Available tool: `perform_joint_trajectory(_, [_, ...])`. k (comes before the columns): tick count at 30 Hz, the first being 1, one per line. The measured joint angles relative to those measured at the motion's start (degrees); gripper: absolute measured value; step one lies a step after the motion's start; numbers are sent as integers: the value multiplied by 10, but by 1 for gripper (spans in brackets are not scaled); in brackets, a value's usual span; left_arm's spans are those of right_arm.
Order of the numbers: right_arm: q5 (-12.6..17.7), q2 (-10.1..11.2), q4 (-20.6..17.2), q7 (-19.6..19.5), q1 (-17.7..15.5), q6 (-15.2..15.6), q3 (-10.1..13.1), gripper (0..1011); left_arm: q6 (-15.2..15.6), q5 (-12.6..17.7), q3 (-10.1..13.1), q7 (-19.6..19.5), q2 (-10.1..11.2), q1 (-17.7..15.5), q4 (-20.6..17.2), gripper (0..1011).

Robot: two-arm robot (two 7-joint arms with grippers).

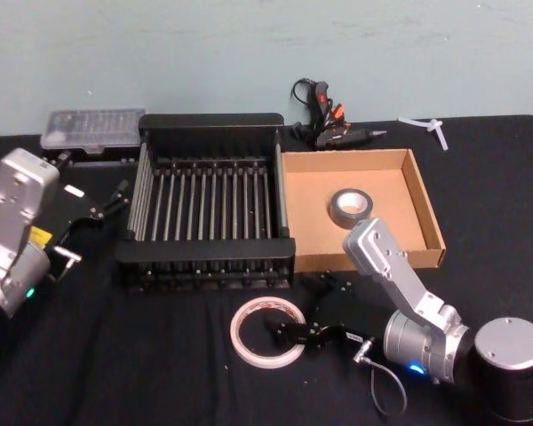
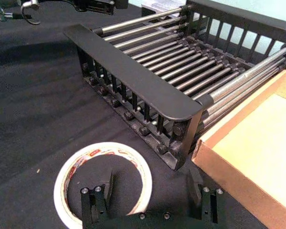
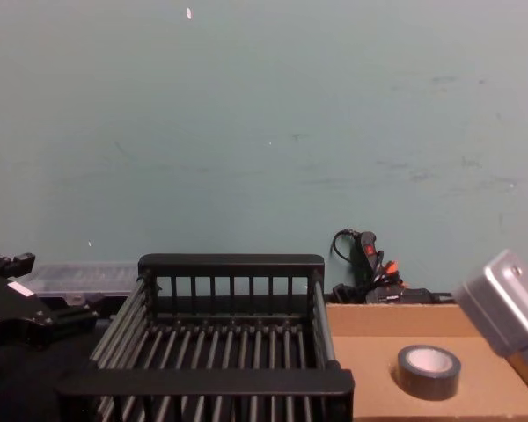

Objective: Pick up the white tape and place it into the black box , Pick up the silver tape and place it into the brown box.

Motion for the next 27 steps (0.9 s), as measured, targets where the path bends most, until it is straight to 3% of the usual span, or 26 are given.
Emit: perform_joint_trajectory(27, [0, -4, 7, 3, -1, 8, -2, 1002, 0, 0, 0, 0, 0, 0, 0, 1001])
